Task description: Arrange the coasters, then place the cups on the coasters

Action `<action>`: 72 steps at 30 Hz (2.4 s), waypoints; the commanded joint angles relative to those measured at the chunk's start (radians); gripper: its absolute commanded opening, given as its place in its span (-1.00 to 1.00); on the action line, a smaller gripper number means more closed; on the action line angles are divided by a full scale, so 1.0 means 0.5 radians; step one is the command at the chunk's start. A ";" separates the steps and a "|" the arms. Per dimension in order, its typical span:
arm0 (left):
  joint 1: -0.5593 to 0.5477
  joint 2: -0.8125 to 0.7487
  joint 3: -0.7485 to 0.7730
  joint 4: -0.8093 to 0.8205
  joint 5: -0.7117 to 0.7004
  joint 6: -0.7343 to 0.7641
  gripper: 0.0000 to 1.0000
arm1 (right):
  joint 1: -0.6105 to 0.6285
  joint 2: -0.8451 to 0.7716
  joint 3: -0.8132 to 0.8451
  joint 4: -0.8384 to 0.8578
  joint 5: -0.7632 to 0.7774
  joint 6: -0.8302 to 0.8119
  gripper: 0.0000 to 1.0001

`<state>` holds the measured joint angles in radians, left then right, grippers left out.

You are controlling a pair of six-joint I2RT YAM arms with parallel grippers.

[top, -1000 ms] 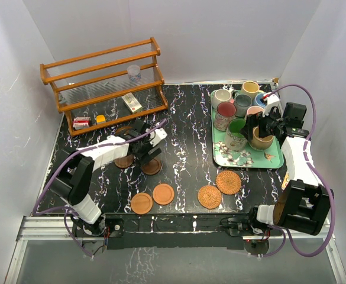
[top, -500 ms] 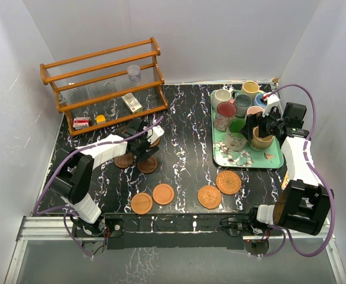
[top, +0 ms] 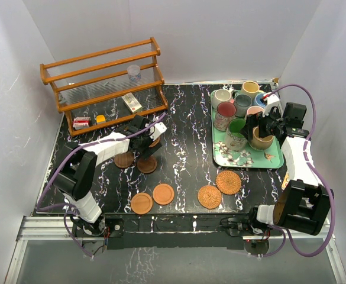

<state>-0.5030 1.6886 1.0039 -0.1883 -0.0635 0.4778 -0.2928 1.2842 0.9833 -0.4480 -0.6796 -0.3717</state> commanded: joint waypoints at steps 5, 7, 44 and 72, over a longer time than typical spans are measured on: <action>0.011 -0.048 0.067 -0.031 0.051 -0.026 0.78 | -0.013 -0.018 -0.005 0.059 -0.007 -0.003 0.97; 0.010 -0.121 0.057 -0.044 0.098 -0.026 0.78 | -0.013 -0.016 -0.005 0.059 -0.005 -0.005 0.97; 0.009 -0.117 -0.138 0.036 0.201 0.147 0.80 | -0.013 0.016 -0.011 0.064 0.009 -0.005 0.97; 0.012 0.002 -0.088 0.177 0.036 0.094 0.81 | -0.013 0.015 -0.010 0.059 0.012 -0.005 0.97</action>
<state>-0.5030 1.6657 0.9424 -0.0826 -0.0391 0.5339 -0.2928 1.2976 0.9833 -0.4480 -0.6765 -0.3717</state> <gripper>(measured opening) 0.905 0.983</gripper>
